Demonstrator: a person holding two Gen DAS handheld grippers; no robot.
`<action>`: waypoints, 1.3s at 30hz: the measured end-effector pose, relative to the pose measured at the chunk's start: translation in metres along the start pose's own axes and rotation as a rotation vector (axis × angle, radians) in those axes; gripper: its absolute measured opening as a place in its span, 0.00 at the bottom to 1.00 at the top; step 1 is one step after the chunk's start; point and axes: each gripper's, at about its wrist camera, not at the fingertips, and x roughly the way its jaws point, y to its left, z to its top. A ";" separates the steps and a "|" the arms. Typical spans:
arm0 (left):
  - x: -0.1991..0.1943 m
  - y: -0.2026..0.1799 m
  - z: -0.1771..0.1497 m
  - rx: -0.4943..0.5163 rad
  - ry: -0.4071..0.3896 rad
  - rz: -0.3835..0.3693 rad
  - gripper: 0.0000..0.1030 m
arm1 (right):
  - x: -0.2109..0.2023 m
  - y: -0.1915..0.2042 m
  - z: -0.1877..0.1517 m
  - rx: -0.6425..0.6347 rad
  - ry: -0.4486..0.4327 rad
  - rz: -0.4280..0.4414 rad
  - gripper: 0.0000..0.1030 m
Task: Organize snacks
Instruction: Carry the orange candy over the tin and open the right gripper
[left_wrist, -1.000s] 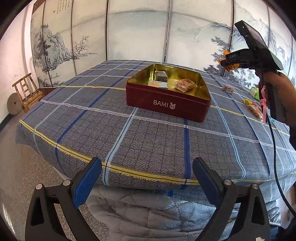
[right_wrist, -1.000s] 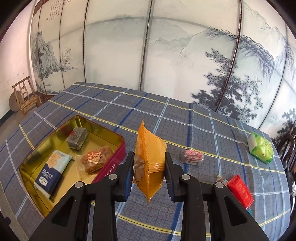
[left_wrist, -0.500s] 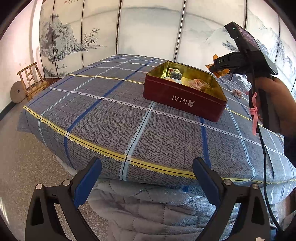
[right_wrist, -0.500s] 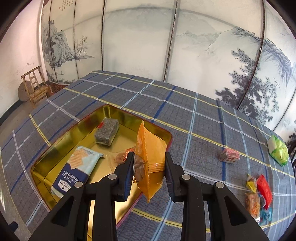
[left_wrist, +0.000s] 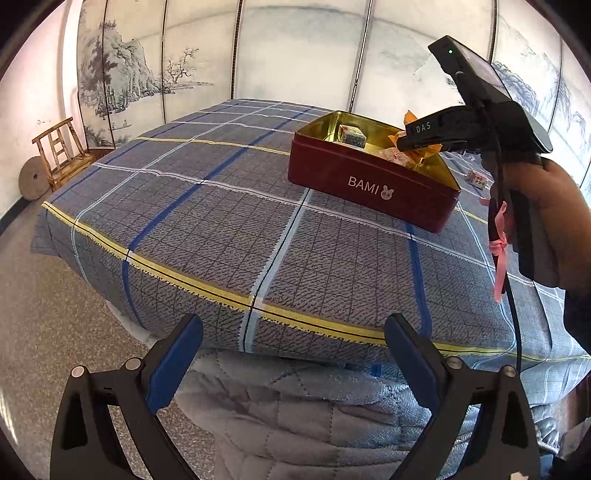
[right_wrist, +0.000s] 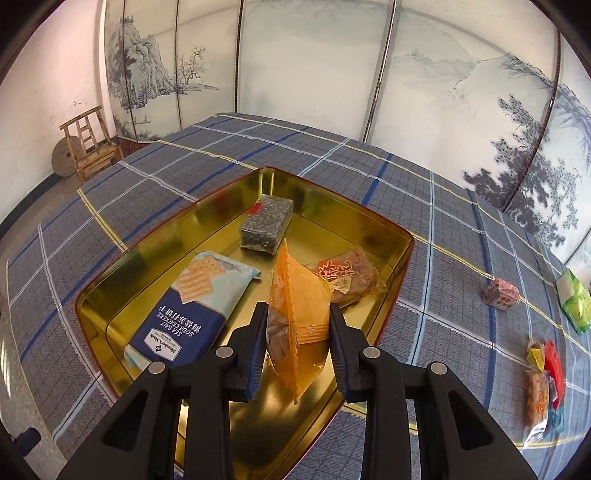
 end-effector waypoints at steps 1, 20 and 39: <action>0.000 0.000 0.000 0.001 0.000 -0.001 0.95 | -0.001 0.001 0.000 -0.001 0.001 0.004 0.31; -0.001 0.005 -0.001 -0.017 0.008 0.002 0.95 | 0.002 0.015 -0.020 -0.007 0.056 0.046 0.32; 0.001 0.006 -0.003 -0.015 0.015 0.009 0.95 | 0.007 0.016 -0.020 -0.014 0.070 0.031 0.32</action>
